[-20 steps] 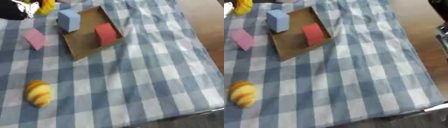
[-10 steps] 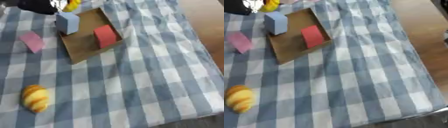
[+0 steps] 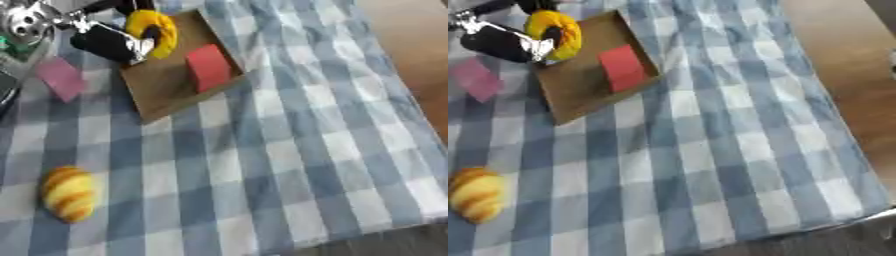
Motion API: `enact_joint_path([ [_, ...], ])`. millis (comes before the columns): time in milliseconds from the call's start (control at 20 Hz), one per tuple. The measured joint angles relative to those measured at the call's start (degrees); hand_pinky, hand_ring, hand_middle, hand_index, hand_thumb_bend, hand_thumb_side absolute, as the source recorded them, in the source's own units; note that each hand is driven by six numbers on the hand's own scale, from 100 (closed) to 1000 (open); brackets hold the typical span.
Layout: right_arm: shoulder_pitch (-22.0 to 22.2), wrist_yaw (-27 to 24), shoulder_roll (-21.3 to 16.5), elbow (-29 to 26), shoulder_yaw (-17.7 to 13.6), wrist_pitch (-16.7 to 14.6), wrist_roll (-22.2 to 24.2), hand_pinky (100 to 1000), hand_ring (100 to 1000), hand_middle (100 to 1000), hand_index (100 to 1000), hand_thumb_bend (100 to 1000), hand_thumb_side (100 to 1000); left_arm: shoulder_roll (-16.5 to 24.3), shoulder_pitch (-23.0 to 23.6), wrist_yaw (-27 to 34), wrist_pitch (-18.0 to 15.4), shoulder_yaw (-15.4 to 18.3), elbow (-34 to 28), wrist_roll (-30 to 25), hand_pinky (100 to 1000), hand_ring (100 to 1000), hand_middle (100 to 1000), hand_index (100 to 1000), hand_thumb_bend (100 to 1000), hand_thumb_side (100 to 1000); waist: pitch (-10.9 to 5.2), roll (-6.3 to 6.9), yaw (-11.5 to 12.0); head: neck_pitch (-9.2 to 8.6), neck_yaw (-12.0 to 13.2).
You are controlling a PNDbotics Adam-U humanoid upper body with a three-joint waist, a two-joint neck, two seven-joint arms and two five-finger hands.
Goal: Pick up objects on the table and place them in the box.
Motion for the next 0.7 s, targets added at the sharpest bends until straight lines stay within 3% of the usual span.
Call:
enact_joint_path([
  [100, -0.12, -0.22, 0.01, 0.0, -0.01, 0.08, 0.1, 734, 726, 697, 761, 100, 524, -0.49, 0.19, 0.15, -0.25, -0.46, 1.1, -0.88, 759, 610, 573, 650, 100, 138, 0.0, 0.03, -0.15, 0.34, -0.03],
  [450, -0.46, -0.63, 0.58, 0.0, -0.02, 0.28, 0.37, 733, 725, 696, 760, 100, 523, -3.05, 0.55, -4.17, -1.77, -0.63, 7.09, -0.42, 778, 663, 625, 716, 100, 145, 0.02, 0.28, -0.84, 0.71, -0.05],
  [700, -0.45, -0.67, 0.98, 0.0, -0.03, 0.35, 0.46, 732, 723, 695, 758, 100, 523, -4.58, 0.99, -8.93, -4.47, -0.23, 11.56, 0.72, 859, 799, 789, 911, 343, 264, 0.4, 0.29, -0.91, 0.89, -0.19],
])
